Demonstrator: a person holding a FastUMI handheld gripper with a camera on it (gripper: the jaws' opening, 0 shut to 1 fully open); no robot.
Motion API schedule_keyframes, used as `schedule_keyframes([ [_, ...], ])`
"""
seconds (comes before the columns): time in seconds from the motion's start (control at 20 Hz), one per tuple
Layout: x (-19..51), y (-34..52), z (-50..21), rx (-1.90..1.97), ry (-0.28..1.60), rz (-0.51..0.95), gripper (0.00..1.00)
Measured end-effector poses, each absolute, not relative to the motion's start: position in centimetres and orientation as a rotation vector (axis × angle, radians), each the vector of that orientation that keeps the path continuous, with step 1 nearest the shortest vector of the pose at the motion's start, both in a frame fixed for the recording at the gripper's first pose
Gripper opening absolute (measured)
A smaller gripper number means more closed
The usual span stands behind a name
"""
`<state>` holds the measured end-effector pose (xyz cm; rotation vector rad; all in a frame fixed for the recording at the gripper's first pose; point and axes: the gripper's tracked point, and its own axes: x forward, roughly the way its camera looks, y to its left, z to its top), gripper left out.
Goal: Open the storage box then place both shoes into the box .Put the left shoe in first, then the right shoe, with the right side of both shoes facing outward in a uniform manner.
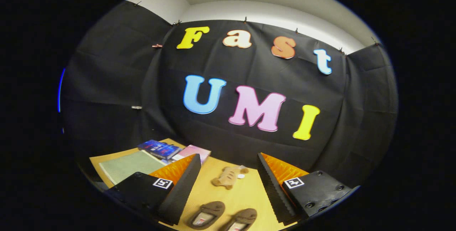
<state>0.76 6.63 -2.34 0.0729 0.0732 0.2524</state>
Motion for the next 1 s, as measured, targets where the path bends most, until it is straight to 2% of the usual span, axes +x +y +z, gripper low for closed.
schedule_keyframes([
  [0.25,0.6,12.8,-4.9,0.265,0.185,0.510,0.97],
  [0.5,-0.9,18.8,-9.0,0.523,0.390,0.799,0.98],
  [0.8,-1.0,22.4,-14.8,0.967,0.718,0.934,0.98],
  [1.0,-1.0,24.1,-18.6,1.145,0.859,0.993,0.97],
])
